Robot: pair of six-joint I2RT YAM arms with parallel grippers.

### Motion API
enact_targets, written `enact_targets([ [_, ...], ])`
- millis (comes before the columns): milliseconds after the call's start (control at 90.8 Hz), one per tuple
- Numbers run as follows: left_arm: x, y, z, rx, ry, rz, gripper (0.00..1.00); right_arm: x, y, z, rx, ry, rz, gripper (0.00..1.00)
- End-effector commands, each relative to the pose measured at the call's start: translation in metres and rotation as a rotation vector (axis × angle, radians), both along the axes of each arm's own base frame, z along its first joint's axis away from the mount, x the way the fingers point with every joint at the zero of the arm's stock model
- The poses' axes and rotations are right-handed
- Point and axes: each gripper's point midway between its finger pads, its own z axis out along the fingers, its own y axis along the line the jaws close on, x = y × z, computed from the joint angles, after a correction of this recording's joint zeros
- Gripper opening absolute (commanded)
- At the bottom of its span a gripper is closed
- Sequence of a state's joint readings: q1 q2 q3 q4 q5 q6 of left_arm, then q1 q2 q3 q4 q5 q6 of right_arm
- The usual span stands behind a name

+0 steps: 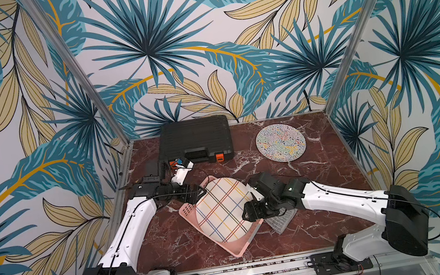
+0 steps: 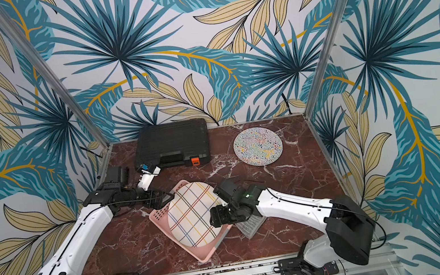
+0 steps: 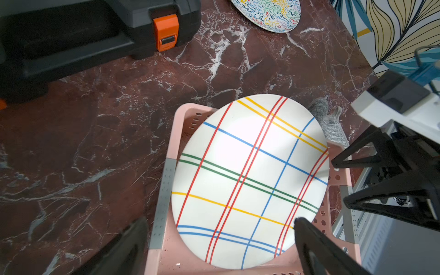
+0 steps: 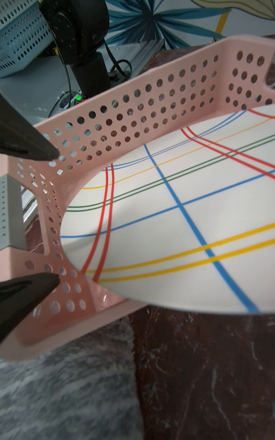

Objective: Wipe the wet plate dry
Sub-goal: Pick up the plate from the bin.

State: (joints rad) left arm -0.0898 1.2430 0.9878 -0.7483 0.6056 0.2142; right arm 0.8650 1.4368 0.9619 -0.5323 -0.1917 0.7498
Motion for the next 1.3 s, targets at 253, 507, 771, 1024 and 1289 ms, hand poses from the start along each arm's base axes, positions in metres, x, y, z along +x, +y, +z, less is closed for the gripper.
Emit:
enact_targets([
  [253, 0.000, 0.000, 0.001, -0.012, -0.001, 0.003, 1.00, 0.044, -0.009, -0.006, -0.118, -0.163, -0.125, 0.80],
  [507, 0.000, 0.001, 0.002, -0.011, -0.003, 0.003, 1.00, 0.067, 0.020, -0.021, -0.044, -0.159, -0.040, 0.72],
  [771, 0.001, 0.001, 0.003, -0.012, -0.006, 0.007, 1.00, 0.099, 0.026, -0.017, 0.060, -0.186, -0.023, 0.61],
  [1024, 0.001, 0.002, 0.004, -0.006, -0.006, 0.015, 1.00, 0.122, 0.031, -0.014, 0.124, -0.187, 0.024, 0.44],
  [1289, 0.002, 0.003, 0.009, -0.006, -0.030, 0.023, 1.00, 0.128, 0.031, 0.005, 0.151, -0.229, 0.041, 0.10],
])
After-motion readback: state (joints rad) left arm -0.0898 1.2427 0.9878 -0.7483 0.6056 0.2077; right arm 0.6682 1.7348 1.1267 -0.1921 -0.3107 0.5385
